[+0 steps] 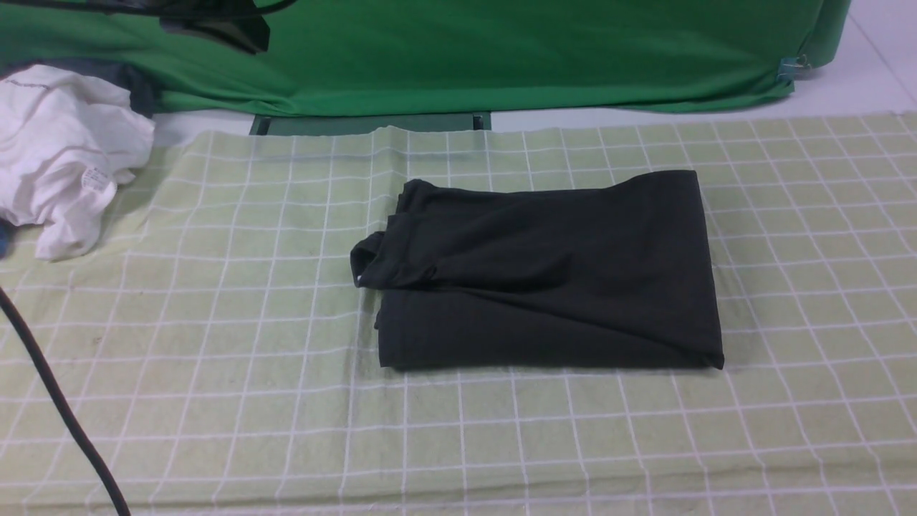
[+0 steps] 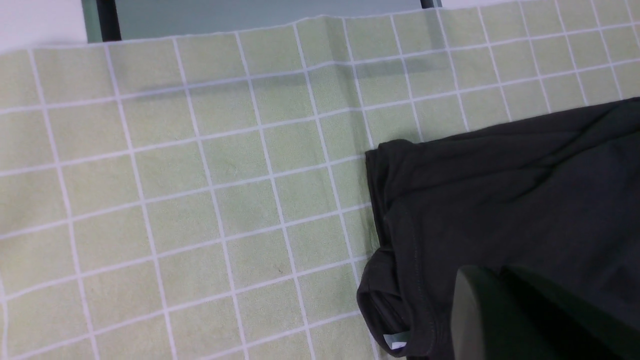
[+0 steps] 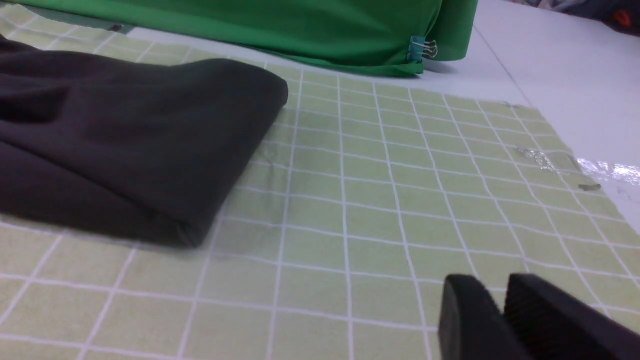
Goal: Fold a long-sleeved shirt over a green coffee tablecloth.
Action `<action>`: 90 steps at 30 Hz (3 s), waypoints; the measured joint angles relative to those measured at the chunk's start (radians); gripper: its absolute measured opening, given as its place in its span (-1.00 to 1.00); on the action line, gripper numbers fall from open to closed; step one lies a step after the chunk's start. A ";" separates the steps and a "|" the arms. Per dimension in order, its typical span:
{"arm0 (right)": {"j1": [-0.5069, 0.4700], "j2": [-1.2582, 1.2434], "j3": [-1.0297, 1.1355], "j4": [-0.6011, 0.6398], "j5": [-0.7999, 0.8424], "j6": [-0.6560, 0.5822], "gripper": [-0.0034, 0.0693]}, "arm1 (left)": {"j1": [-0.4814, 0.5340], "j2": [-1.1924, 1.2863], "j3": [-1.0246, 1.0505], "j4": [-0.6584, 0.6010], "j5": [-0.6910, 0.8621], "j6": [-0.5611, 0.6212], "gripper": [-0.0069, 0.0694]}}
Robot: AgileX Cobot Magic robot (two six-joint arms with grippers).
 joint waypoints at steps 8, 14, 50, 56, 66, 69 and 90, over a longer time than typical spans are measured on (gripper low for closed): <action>0.000 0.000 0.005 0.002 0.000 0.000 -0.51 | 0.000 -0.056 0.001 0.002 0.002 -0.003 -0.72; 0.000 0.000 0.005 0.002 0.000 0.000 -0.47 | 0.000 -0.210 0.040 0.008 -0.001 -0.003 -0.72; 0.000 0.000 0.005 0.004 0.000 0.000 -0.26 | 0.000 -1.661 1.545 -0.197 -0.929 0.277 -0.73; 0.000 0.000 0.005 0.004 0.000 0.000 -0.25 | 0.000 -1.661 1.550 -0.053 -0.930 0.305 -0.73; 0.000 0.000 0.005 0.004 0.000 0.000 -0.25 | 0.000 -1.708 1.766 0.179 -1.103 0.105 -0.73; 0.000 0.000 0.005 0.004 0.000 0.000 -0.25 | 0.000 -1.764 1.851 0.349 -1.112 -0.067 -0.73; 0.000 0.000 0.005 0.004 0.000 0.000 -0.24 | 0.100 -1.878 1.985 0.382 -1.000 -0.182 -0.73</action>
